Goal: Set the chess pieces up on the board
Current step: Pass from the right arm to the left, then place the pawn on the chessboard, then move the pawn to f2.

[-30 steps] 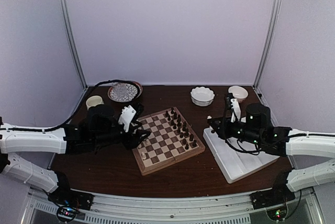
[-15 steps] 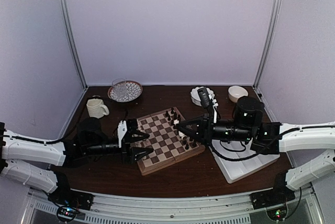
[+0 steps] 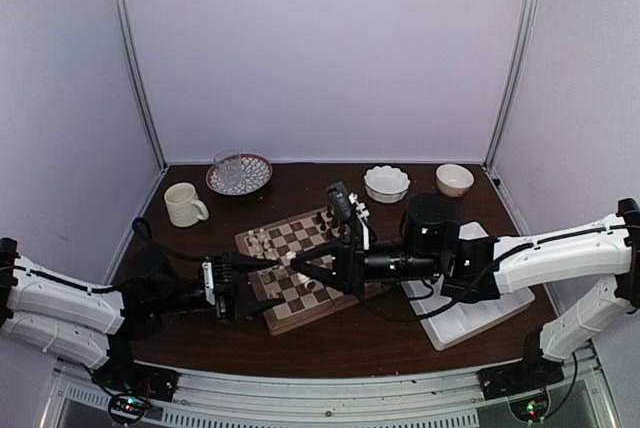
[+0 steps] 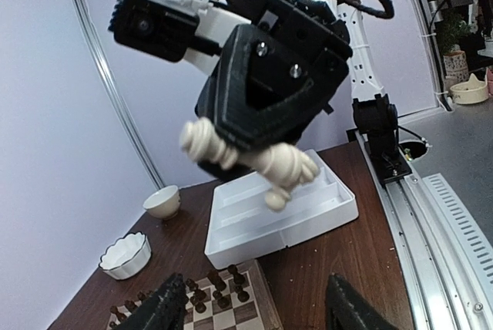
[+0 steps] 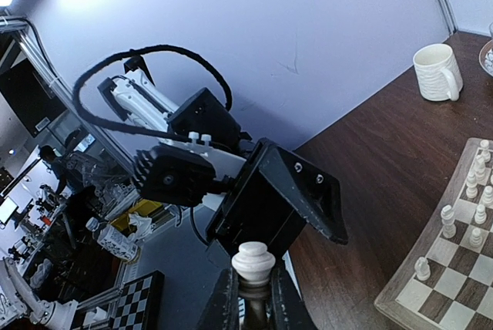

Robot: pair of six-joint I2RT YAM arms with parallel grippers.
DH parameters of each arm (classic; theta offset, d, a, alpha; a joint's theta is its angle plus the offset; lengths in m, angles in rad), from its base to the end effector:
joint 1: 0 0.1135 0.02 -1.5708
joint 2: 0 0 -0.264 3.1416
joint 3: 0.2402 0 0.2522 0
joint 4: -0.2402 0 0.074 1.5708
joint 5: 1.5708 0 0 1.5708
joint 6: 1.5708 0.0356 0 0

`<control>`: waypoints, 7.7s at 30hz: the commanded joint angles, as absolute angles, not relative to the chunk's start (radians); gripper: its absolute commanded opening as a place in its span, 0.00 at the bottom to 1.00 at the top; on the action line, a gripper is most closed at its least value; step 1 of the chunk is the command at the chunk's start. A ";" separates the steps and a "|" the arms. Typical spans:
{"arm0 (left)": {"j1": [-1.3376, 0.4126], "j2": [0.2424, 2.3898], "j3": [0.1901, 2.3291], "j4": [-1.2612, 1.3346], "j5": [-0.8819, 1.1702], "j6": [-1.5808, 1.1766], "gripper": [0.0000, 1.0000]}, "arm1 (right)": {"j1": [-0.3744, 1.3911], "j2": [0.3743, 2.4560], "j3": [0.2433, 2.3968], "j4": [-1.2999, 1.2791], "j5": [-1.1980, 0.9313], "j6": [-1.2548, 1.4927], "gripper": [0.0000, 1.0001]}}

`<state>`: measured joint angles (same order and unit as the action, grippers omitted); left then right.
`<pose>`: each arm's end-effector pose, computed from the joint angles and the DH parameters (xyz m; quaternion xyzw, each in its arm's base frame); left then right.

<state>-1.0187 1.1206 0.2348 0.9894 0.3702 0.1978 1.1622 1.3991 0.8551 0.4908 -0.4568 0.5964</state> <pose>0.1008 -0.1883 0.2105 0.4883 0.4620 -0.4043 0.6203 0.1133 0.3011 0.2925 -0.3469 0.6352 0.6210 0.3008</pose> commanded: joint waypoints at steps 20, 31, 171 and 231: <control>-1.042 1.106 0.259 1.005 0.425 0.291 0.48 | 1.184 1.589 0.975 0.677 -0.510 0.672 0.00; -1.042 1.096 0.256 1.003 0.412 0.287 0.51 | 1.184 1.614 0.989 0.680 -0.515 0.679 0.00; -1.086 2.251 1.947 -1.494 -0.364 0.266 0.08 | 0.785 0.807 0.434 0.174 0.423 0.152 0.00; -1.048 1.526 1.151 -0.411 -0.183 -0.032 0.68 | 0.782 0.857 0.445 0.181 0.393 0.148 0.00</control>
<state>-1.0531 1.4940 1.2167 -0.6003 -0.3286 -0.0086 0.7883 0.8471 0.4488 0.1551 0.3992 0.1524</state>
